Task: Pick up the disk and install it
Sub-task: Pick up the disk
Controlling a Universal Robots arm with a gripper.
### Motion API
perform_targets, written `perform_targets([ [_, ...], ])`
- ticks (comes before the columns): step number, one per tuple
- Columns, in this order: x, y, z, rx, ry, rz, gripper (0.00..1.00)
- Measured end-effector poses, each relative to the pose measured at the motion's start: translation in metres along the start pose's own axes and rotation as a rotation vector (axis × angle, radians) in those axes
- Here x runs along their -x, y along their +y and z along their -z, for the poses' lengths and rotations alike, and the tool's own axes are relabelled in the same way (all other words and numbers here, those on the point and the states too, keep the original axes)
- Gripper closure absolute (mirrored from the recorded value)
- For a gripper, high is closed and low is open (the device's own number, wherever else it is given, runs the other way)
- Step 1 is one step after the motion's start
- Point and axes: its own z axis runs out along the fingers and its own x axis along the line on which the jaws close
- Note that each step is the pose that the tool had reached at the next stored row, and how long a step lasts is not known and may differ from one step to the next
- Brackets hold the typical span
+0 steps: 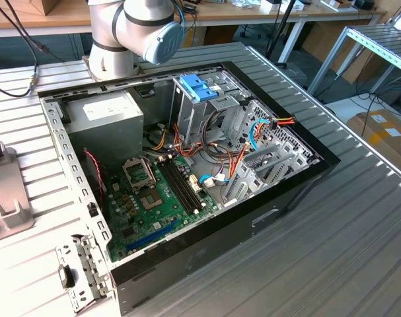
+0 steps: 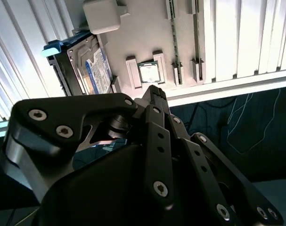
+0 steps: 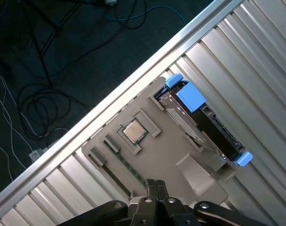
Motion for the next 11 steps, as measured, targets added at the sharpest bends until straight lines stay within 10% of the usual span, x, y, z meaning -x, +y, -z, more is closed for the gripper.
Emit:
perform_targets([
  [11, 0.0000, 0.0000, 0.0000, -0.0010, -0.0034, 0.088, 0.89],
])
